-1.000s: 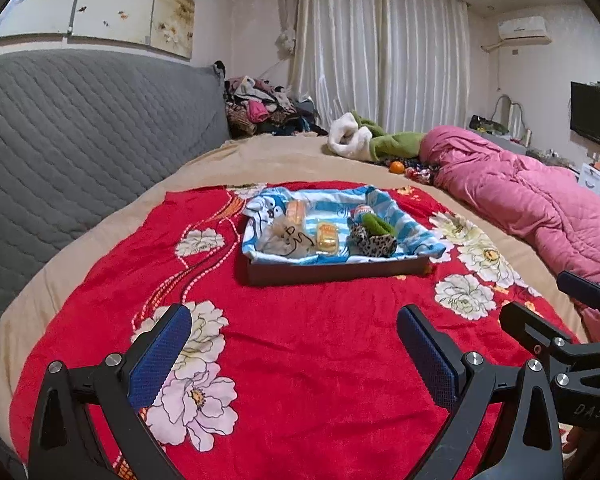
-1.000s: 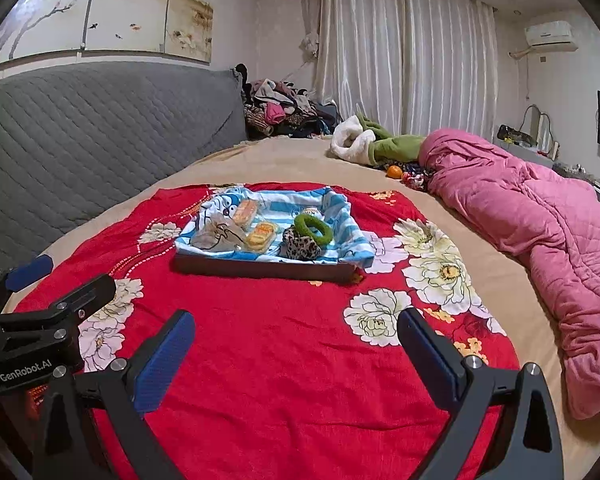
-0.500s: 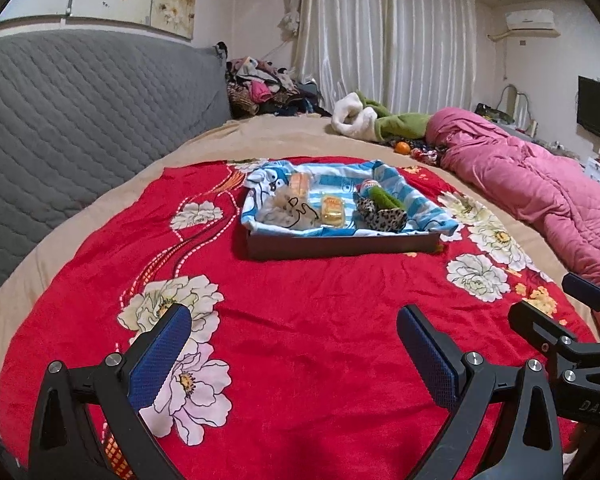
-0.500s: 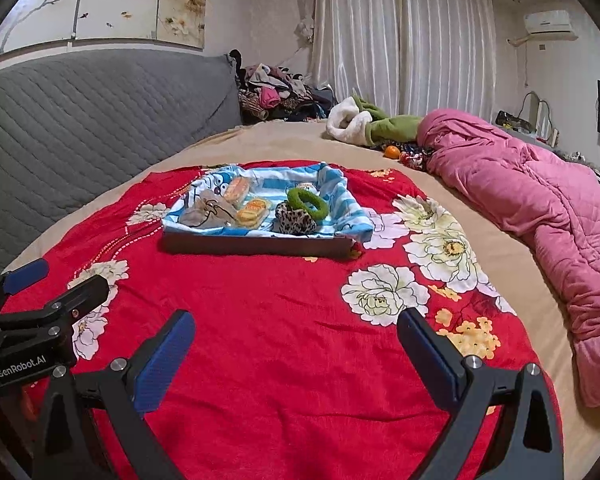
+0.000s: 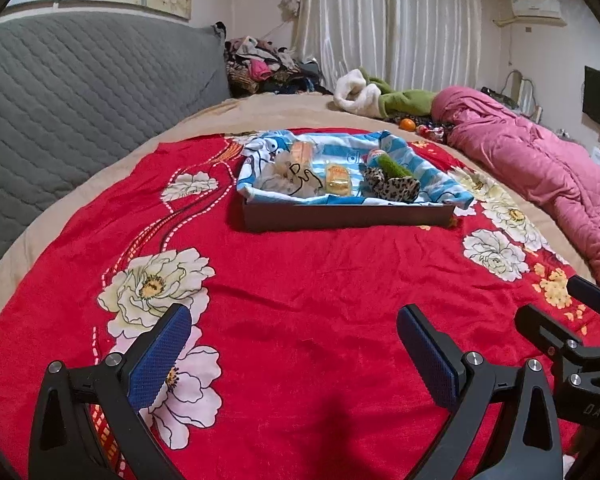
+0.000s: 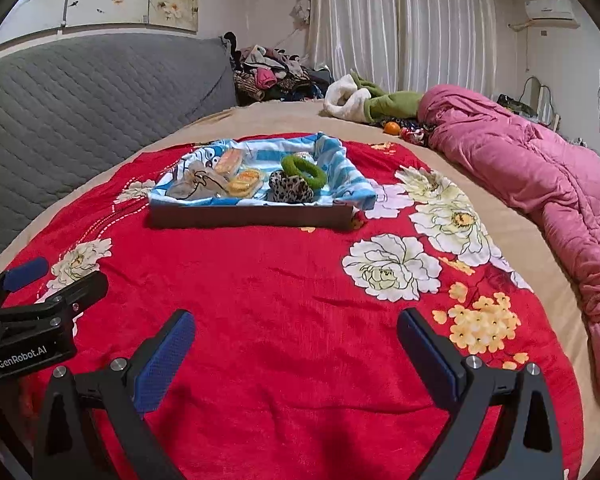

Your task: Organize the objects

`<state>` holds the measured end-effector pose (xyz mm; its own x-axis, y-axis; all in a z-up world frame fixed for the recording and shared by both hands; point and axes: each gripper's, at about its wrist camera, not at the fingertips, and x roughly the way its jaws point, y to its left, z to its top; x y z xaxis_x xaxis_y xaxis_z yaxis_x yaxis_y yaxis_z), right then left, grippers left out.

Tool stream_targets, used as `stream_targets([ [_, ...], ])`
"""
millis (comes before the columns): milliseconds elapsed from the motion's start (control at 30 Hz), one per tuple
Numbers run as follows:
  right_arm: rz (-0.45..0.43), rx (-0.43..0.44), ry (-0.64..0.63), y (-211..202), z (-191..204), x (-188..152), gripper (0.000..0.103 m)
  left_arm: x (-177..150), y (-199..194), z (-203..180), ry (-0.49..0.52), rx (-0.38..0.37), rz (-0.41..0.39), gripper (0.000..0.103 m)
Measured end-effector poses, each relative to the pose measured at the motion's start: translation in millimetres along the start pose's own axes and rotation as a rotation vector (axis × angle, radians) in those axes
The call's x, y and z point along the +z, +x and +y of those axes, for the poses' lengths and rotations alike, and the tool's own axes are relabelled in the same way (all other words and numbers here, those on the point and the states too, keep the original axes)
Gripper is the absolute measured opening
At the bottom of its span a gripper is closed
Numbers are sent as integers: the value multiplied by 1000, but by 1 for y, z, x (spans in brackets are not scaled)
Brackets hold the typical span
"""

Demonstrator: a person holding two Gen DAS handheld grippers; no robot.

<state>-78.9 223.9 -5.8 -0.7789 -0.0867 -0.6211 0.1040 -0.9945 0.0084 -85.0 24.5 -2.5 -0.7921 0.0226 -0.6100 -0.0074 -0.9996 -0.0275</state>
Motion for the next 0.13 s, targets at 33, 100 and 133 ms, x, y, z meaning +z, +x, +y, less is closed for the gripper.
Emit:
stream_targets([
  [33,4,-1,1,2,0,-1,102,-1,2,0,1,2,3,103],
  [100,13,-1,1,6,0,-3,102,-2,5,1,-1,-1,15,103],
  [133,19,-1,0,8,1,-5,102,-3,7,2,-5,-5,22,103],
])
